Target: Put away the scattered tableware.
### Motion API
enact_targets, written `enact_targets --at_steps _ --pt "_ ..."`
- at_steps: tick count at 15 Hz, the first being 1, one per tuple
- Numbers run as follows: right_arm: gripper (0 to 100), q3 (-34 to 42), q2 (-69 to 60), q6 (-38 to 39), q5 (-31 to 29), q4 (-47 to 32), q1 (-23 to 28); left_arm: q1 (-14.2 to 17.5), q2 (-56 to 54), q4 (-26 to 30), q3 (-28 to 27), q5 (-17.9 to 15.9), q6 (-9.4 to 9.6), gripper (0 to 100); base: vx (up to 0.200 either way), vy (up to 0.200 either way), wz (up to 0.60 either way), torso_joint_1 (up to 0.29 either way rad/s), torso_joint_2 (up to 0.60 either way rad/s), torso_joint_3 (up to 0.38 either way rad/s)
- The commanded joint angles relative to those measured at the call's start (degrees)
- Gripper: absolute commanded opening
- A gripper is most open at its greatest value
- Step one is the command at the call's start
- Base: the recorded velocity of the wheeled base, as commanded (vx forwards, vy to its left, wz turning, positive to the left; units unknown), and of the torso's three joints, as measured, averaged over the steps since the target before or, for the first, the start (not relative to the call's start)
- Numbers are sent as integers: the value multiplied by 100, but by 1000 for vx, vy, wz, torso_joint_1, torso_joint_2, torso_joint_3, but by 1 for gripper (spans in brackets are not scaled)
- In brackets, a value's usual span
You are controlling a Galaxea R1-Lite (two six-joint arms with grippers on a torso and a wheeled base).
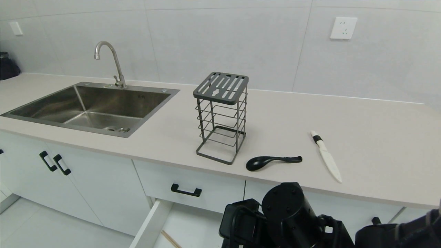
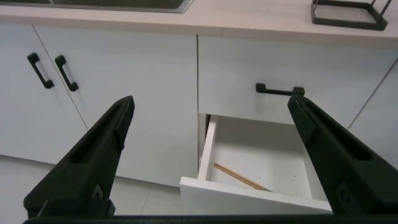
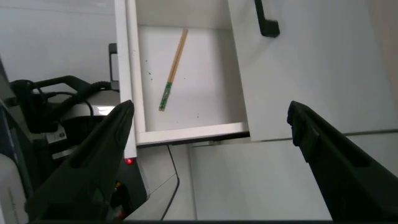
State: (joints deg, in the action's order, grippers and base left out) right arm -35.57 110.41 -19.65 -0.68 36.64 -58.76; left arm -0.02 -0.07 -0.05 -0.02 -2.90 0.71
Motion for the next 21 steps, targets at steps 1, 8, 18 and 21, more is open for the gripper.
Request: enact_targets --at_steps 1,8,18,21 --pt "100 6 24 -4 -2 1 5 2 7 -4 2 0 0 100 0 0 0 276 -510 -246" --pt "100 94 86 445 253 -26 58 2 7 -4 2 0 0 100 0 0 0 240 -455 -219" --pt "100 226 -292 990 323 194 1165 2 7 -4 2 0 8 100 0 0 0 6 -9 -6" --pt "100 384 -600 1007 332 203 1385 2 7 -4 2 0 8 100 0 0 0 0 0 0"
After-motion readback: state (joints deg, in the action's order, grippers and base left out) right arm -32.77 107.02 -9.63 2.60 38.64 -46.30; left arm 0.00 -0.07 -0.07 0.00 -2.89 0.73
